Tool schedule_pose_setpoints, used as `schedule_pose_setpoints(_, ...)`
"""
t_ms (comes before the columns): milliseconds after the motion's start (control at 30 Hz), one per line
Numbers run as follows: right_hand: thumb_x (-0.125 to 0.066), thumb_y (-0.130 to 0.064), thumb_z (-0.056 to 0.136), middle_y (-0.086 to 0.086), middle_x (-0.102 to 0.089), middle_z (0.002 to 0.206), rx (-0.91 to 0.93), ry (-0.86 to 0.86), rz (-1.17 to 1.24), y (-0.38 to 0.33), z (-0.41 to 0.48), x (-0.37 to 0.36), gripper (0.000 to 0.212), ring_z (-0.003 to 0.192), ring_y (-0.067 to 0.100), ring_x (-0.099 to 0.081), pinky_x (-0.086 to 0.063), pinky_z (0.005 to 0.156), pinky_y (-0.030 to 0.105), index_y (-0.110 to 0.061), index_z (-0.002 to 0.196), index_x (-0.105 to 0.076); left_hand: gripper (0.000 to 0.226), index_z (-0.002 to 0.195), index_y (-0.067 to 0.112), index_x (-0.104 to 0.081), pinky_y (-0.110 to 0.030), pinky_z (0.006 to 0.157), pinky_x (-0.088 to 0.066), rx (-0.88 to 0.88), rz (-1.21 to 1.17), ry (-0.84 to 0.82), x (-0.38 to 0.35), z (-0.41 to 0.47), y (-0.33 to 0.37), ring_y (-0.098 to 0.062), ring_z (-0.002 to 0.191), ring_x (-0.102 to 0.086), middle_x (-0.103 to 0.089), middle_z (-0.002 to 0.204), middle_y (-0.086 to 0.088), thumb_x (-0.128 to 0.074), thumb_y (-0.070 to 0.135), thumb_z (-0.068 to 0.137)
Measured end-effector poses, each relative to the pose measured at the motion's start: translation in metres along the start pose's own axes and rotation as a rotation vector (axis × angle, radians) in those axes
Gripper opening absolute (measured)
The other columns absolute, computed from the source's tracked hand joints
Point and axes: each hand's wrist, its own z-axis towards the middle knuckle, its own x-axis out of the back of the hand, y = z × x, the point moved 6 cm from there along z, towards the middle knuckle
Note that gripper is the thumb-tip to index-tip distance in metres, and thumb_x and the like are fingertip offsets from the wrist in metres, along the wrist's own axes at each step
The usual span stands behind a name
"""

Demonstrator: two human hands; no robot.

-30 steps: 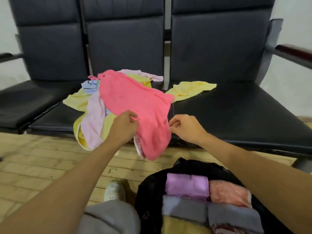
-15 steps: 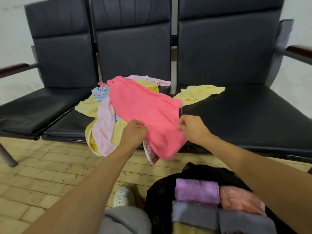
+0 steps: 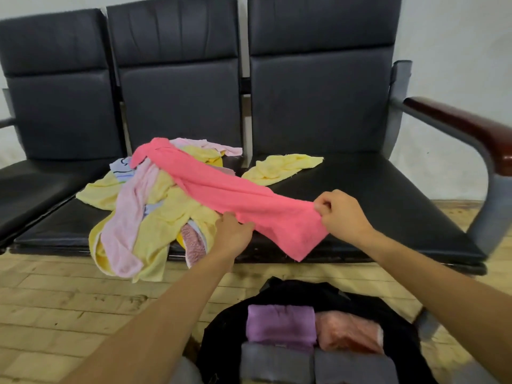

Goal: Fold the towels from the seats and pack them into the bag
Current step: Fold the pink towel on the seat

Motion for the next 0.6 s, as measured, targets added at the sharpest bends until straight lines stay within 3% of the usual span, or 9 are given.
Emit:
schedule_pose_setpoints(133, -0.050, 0.001, 0.092, -0.013, -0.053, 0.079, 0.024, -0.065, 0.015, 0.025, -0.010, 0.003, 0.017, 0.072, 0.010, -0.053, -0.042, 0.061, 0.007, 0.010, 0.087, -0.064, 0.051, 0.138, 0.014, -0.042, -0.044, 0.104, -0.033, -0.181, 0.556, 0.030, -0.014, 0.007, 0.009, -0.034, 0.128, -0.034, -0.040, 0.137, -0.013, -0.056, 0.027, 0.091)
schedule_pose_setpoints(233, -0.049, -0.012, 0.098, -0.013, -0.059, 0.087, -0.023, -0.105, 0.165, 0.028, -0.013, 0.006, 0.021, 0.080, 0.004, -0.055, -0.038, 0.063, 0.012, -0.006, 0.088, -0.067, 0.037, 0.128, 0.021, -0.055, -0.045, 0.102, -0.031, -0.205, 0.730, 0.026, -0.026, 0.008, 0.010, -0.031, 0.127, -0.036, -0.048, 0.131, -0.006, -0.051, 0.038, 0.096)
schedule_pose_setpoints(300, -0.050, -0.020, 0.099, -0.008, -0.063, 0.087, -0.051, -0.134, 0.291, 0.030, -0.015, 0.007, 0.025, 0.081, 0.005, -0.055, -0.039, 0.067, 0.018, -0.015, 0.078, -0.062, 0.022, 0.103, 0.023, -0.064, -0.044, 0.096, -0.038, -0.305, 0.704, 0.093, -0.031, 0.007, 0.016, -0.026, 0.114, -0.049, -0.058, 0.113, 0.001, -0.054, 0.041, 0.095)
schedule_pose_setpoints(400, -0.054, -0.027, 0.098, -0.001, -0.059, 0.076, -0.073, -0.133, 0.386, 0.037, -0.020, 0.014, 0.032, 0.076, 0.008, -0.054, -0.042, 0.070, 0.023, -0.012, 0.070, -0.056, 0.019, 0.075, 0.026, -0.056, -0.045, 0.083, -0.048, -0.412, 0.548, 0.056, -0.043, 0.007, 0.019, -0.022, 0.090, -0.057, -0.062, 0.091, 0.003, -0.063, 0.031, 0.091)
schedule_pose_setpoints(500, -0.061, -0.030, 0.094, 0.006, -0.061, 0.080, -0.135, -0.121, 0.461, 0.048, -0.023, 0.023, 0.032, 0.079, 0.011, -0.059, -0.047, 0.078, 0.028, -0.007, 0.072, -0.059, 0.022, 0.072, 0.023, -0.053, -0.035, 0.079, -0.045, -0.498, 0.283, -0.051, -0.054, -0.008, 0.040, -0.018, 0.086, -0.053, -0.059, 0.086, 0.002, -0.061, 0.018, 0.092)
schedule_pose_setpoints(600, -0.068, -0.019, 0.085, 0.001, -0.060, 0.067, -0.162, -0.058, 0.394, 0.059, -0.024, 0.033, 0.027, 0.069, 0.013, -0.057, -0.047, 0.068, 0.030, -0.005, 0.064, -0.059, 0.020, 0.074, 0.021, -0.055, -0.022, 0.070, -0.038, -0.440, 0.059, -0.147, -0.052, -0.033, 0.059, -0.007, 0.080, -0.051, -0.056, 0.086, 0.008, -0.059, 0.015, 0.093)
